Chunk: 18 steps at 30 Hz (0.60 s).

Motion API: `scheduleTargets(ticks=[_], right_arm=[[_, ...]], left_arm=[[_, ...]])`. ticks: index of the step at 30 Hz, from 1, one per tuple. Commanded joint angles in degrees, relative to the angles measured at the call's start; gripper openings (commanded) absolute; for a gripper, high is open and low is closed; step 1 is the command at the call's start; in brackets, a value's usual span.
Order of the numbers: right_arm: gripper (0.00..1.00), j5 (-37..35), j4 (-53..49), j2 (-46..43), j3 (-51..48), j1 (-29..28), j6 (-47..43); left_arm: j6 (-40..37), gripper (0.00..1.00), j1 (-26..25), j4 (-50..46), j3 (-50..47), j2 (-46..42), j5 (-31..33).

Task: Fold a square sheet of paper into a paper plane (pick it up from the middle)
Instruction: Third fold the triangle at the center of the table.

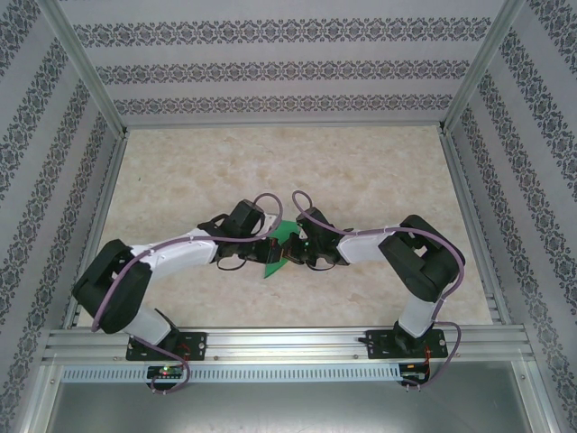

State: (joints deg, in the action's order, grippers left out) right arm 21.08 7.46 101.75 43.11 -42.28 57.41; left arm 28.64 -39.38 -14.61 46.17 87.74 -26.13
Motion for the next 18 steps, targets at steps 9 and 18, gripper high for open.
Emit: scheduleTargets(ticks=[9,18], right_arm=[[0.08,-4.38,-6.30,3.37,-0.51,-0.66,0.76],[0.08,-4.55,-7.11,3.47,-0.18,-0.63,0.45]], left_arm=[[-1.97,0.11,0.35,0.57,-0.32,4.06,-5.96],[-5.96,0.13,0.26,-3.46,1.44,7.35,-3.93]])
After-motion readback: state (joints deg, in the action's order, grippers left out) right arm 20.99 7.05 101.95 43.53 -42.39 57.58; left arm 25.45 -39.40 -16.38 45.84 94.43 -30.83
